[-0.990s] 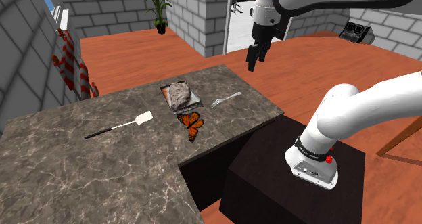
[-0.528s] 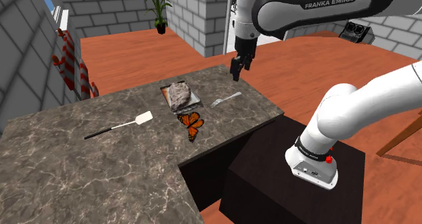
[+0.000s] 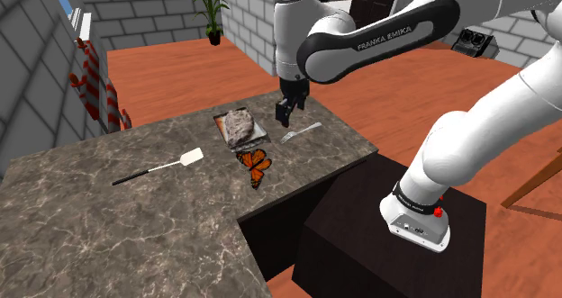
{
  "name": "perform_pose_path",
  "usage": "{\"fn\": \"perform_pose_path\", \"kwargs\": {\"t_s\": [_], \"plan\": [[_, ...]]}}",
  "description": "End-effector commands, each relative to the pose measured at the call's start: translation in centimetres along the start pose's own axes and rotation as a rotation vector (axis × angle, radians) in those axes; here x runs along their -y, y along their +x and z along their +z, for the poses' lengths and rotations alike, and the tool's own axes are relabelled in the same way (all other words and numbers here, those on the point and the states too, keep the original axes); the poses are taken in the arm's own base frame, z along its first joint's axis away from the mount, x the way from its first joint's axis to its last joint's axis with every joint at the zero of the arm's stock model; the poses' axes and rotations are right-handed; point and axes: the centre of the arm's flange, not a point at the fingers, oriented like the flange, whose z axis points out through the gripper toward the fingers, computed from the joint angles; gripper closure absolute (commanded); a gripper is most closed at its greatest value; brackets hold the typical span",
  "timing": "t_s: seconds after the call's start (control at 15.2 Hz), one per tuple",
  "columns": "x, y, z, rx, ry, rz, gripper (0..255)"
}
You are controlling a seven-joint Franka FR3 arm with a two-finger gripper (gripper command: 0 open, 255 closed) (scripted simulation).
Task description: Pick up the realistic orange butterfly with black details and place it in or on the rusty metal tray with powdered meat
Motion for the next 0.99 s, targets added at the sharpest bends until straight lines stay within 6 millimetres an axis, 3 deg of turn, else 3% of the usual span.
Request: {"fn": "perform_pose_path", "kwargs": {"t_s": [0.0,0.92], "plan": [[1.9,1.5,1.6,-0.007,-0.018,-0.008,0],[15.0,11.4,12.2,-0.045,-0.153,-0.064,0]]}}
